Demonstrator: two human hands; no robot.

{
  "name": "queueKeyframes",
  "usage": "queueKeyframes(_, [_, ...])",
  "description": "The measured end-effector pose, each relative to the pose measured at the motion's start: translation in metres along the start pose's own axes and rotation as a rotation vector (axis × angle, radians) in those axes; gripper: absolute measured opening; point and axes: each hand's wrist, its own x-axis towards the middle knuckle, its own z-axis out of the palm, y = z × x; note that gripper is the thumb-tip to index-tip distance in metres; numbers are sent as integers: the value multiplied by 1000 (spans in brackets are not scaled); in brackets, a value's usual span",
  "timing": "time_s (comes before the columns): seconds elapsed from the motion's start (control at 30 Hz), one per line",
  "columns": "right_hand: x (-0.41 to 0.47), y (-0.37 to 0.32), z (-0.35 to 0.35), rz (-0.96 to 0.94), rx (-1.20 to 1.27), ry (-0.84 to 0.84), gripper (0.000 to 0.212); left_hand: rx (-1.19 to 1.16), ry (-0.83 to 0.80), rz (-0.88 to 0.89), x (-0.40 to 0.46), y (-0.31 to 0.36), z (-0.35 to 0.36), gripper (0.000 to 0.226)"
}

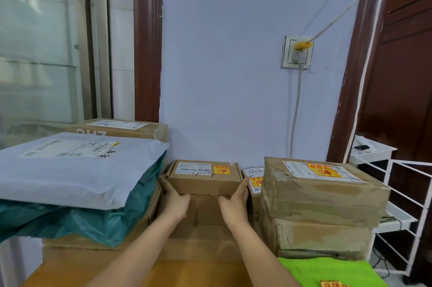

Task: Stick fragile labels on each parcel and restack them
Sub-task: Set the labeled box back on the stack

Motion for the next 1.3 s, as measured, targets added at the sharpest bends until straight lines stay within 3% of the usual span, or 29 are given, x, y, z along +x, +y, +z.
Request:
queueKeyframes(0.17, [-2,0,-5,37,-21,-27,93,25,35,46,2,-14,2,98])
queueKeyframes(0.33, [-21,-11,-11,49,-100,-68,87,42,-44,148,-37,-16,-3,86])
queueKeyframes(0.47, [-47,-22,-18,36,-242,-120,66,209,-70,251,-70,-20,-14,75])
queueKeyframes(0.63, [-95,-41,-39,-88,-489,-298,44,395,-65,328,-109,-19,-33,61])
queueKeyframes(0.87, [-153,-52,-90,-293,-725,-300,40,450,-156,443,-179,-23,-31,44])
queueKeyframes(1.03, [-191,-40,-130,-355,-774,-234,37,376,-238,504,-231,-33,-13,42])
queueKeyframes(1.3, [-244,-5,-207,-277,-680,-19,33,9,-350,429,-303,-53,19,21])
